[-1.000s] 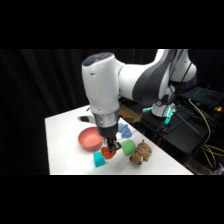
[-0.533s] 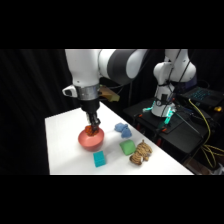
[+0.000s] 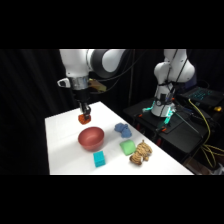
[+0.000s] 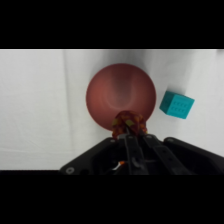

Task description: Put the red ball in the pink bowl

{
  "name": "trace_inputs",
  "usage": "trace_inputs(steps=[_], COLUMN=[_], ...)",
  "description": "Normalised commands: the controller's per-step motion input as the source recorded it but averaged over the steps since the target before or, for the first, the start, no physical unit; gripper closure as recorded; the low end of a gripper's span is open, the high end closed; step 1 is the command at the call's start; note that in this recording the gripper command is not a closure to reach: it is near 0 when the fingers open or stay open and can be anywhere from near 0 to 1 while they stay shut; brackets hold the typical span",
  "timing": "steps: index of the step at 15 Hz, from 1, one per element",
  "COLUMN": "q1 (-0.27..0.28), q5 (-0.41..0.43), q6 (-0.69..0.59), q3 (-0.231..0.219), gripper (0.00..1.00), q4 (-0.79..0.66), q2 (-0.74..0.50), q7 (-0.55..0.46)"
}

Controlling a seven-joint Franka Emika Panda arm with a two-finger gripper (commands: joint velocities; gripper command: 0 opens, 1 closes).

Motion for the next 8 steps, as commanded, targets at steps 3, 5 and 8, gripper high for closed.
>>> trace_inputs(steps=[3, 5, 8], q1=[-0.102, -0.077, -0.074], q5=[0.248, 0.218, 0.162], q6=[0.08, 0.16, 0.19], q3=[0.05, 0.066, 0.073], gripper=[0.18, 0.18, 0.18], q4=[0.08, 0.07, 0.05], q2=[0.16, 0.17, 0.13], q7=[-0.3, -0.24, -0.24])
